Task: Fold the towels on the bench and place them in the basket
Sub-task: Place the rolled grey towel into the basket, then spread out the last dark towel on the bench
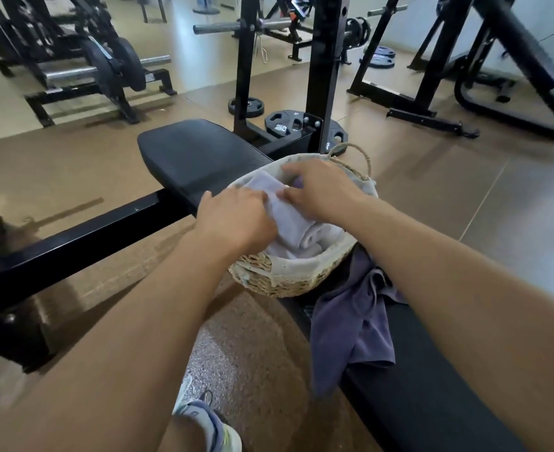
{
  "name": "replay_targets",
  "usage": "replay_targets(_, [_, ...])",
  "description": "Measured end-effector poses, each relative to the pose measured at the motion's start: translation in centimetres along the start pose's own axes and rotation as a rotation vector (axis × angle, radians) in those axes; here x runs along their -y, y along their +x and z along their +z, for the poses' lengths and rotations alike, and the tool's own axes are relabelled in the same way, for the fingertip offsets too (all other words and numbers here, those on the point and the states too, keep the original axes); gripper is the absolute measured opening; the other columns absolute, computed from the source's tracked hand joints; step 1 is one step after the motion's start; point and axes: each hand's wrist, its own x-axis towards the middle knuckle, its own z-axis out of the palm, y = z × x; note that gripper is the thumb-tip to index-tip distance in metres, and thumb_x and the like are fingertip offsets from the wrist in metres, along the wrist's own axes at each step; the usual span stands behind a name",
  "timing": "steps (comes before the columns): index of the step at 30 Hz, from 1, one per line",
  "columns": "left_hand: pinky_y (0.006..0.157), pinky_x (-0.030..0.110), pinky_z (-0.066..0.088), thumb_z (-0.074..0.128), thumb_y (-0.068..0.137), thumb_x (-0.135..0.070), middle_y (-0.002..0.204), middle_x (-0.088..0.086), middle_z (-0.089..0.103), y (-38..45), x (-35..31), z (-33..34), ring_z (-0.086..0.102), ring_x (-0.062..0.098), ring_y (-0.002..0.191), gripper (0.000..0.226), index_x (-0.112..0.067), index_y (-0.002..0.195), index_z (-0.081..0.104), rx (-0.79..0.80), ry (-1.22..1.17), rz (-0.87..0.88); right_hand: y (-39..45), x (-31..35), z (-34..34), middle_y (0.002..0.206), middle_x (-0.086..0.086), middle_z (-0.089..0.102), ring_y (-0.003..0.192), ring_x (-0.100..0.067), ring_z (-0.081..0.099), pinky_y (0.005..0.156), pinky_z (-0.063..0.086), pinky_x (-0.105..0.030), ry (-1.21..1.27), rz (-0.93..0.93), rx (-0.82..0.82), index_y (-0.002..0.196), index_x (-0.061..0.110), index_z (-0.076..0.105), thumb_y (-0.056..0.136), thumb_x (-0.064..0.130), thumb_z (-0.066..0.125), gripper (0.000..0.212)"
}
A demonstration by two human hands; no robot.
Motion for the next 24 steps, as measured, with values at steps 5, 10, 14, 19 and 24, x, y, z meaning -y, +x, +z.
replay_targets(5, [0.113,0.050,0.030,0.044,0.095,-0.024,0.140,-0.001,0.057,0.4,-0.5,-0.5,0.049,0.024,0.131,0.046,-0.032,0.139,0.053,0.105,0.051,-0.014,-3.5,0.1,-0.4,0.110,-0.002,0.073,0.107,-0.021,0.063,0.088,0.051,-0.034,-0.115,0.049,0.085,0.115,0.027,0.076,0.086,0.035,0.078,0.031])
replay_targets(10, [0.113,0.051,0.030,0.049,0.091,-0.029,0.123,0.001,0.064,0.2,-1.4,-0.5,0.053,0.024,0.122,0.040,-0.031,0.130,0.059,0.102,0.107,-0.006,-3.9,-0.7,0.6,0.119,-0.004,0.073,0.117,-0.024,0.062,0.098,0.051,-0.041,-0.062,0.125,0.126,0.125,0.023,0.072,0.086,0.040,0.078,0.042])
replay_targets(14, [0.115,0.050,0.028,0.052,0.087,-0.028,0.120,0.003,0.065,0.0,-2.0,-0.4,0.054,0.025,0.122,0.036,-0.028,0.122,0.061,0.048,0.109,-0.005,-5.6,-1.6,1.3,0.121,-0.004,0.073,0.114,-0.025,0.062,0.097,0.050,-0.045,0.032,0.108,0.046,0.127,0.026,0.071,0.094,0.043,0.068,0.037])
replay_targets(19, [0.113,0.051,0.030,0.046,0.087,-0.020,0.126,0.008,0.062,0.4,-2.4,0.2,0.048,0.026,0.129,0.039,-0.022,0.125,0.058,-0.112,0.049,0.037,-10.1,-4.3,1.2,0.113,0.015,0.070,0.110,-0.010,0.058,0.097,0.044,-0.028,0.392,0.131,-0.506,0.114,0.032,0.074,0.097,0.032,0.065,0.020])
replay_targets(24, [0.116,0.048,0.030,0.048,0.087,-0.019,0.133,0.008,0.062,0.0,-3.9,0.7,0.047,0.027,0.133,0.046,-0.018,0.130,0.063,-0.269,-0.115,0.172,-15.4,-7.5,5.2,0.104,0.018,0.065,0.099,-0.008,0.061,0.087,0.048,-0.022,0.454,0.205,-0.550,0.106,0.032,0.070,0.094,0.024,0.068,0.014])
